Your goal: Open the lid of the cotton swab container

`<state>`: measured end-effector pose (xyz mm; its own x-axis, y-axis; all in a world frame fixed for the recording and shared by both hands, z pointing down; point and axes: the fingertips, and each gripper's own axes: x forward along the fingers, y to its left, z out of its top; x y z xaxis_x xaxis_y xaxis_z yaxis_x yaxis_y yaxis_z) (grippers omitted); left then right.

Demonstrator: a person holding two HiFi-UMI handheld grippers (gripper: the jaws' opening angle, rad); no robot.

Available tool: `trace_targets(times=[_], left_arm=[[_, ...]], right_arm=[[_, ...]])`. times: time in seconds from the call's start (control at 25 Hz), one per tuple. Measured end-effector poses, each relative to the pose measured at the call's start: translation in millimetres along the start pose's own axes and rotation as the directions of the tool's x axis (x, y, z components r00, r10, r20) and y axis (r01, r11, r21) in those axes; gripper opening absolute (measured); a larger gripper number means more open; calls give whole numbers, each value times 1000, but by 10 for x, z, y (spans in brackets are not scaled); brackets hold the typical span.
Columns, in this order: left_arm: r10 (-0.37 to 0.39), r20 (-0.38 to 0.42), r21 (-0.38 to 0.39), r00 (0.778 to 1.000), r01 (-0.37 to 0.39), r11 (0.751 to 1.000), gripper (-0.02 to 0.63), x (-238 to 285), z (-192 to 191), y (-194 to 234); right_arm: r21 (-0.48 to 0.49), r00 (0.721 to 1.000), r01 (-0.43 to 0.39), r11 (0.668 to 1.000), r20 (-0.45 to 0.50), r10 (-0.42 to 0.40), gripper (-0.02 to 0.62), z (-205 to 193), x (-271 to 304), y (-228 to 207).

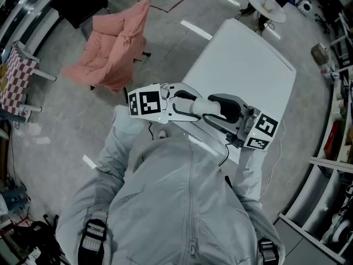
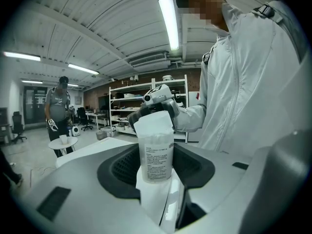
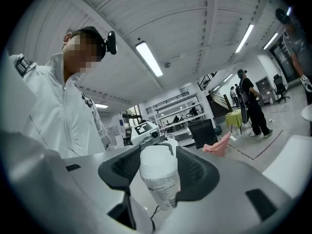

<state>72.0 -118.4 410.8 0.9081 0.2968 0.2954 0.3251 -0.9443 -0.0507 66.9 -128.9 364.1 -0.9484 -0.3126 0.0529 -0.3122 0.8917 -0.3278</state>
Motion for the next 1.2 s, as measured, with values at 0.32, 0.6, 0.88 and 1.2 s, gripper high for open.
trace_targets(times=[0.32, 0.6, 0.88, 1.2], left_arm=[[7, 4, -9, 1000, -7, 1000, 209, -5, -22, 11], [1, 6, -13, 1000, -1, 1000, 209, 8, -35, -7], [-18, 30, -21, 999, 19, 1000, 209, 61, -29, -63], [-48, 41, -15, 998, 48, 999, 208, 103, -4, -126]], right_arm=[[-95, 999, 49, 994, 10, -49, 236, 53, -22, -20], [-106, 989, 122, 987, 95, -112, 236, 242, -92, -97], [-103, 974, 196, 975, 133, -182, 235, 372, -178, -241], [-47, 939, 310, 950, 171, -298, 235, 384, -263, -499]])
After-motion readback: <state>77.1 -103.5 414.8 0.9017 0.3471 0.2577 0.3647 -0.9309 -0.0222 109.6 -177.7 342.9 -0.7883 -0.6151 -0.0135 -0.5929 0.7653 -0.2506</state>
